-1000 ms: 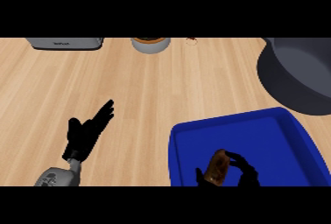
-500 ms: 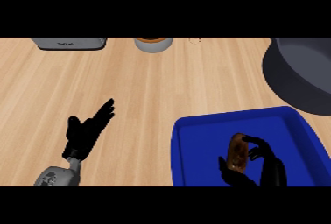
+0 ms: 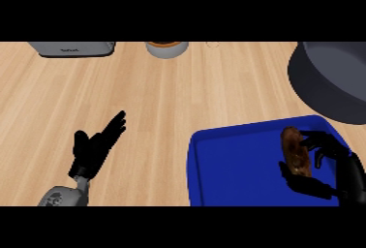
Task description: Pick the sweet potato from the tray and place it in the pot
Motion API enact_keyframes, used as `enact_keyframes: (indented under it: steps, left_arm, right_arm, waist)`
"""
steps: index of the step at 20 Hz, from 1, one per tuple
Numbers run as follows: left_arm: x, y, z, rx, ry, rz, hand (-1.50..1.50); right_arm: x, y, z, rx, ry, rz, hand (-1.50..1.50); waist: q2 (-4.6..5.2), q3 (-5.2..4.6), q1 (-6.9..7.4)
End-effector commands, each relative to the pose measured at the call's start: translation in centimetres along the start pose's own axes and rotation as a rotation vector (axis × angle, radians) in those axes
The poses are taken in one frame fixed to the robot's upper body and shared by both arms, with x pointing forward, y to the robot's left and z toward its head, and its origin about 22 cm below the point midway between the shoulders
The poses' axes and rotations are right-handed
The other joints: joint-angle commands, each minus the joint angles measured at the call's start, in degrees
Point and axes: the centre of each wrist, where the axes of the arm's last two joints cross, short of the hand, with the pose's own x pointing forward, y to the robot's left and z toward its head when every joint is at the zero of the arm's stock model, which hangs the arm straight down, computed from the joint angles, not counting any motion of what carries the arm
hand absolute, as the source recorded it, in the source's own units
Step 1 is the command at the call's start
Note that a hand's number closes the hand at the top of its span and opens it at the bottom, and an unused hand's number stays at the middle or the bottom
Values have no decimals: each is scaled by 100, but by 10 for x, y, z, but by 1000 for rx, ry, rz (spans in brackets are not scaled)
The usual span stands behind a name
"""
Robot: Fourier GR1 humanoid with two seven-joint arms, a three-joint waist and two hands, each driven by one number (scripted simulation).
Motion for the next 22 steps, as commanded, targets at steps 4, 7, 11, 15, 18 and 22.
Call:
enact_keyframes:
  steps: [4,7,11,15,18,22]
  left_arm:
    - [4,3,0,19,-13,-1,0]
    - [-2,6,3,19,1,-8,0]
    - [5,3,1,6,-13,-6,0]
    - [12,0,-3,-35,-33,-29,0]
    - [24,-2,-7,-54,-34,-34,0]
    - [23,-4,-15,-66,-40,-63,0]
  right_arm:
    - [-12,-87,-42,35,-155,25,150]
    - [-17,-135,-62,25,-223,32,150]
    - [-30,-208,-78,35,-242,67,150]
    - [-47,-271,-88,39,-253,83,150]
    - [-43,-303,-99,55,-241,95,150]
    - [-28,-300,-129,116,-210,194,150]
  waist:
    - [16,-12,-141]
    - [53,-36,-73]
    - [80,-50,10]
    - [117,-74,233]
    - [135,-77,415]
    - [184,-91,622]
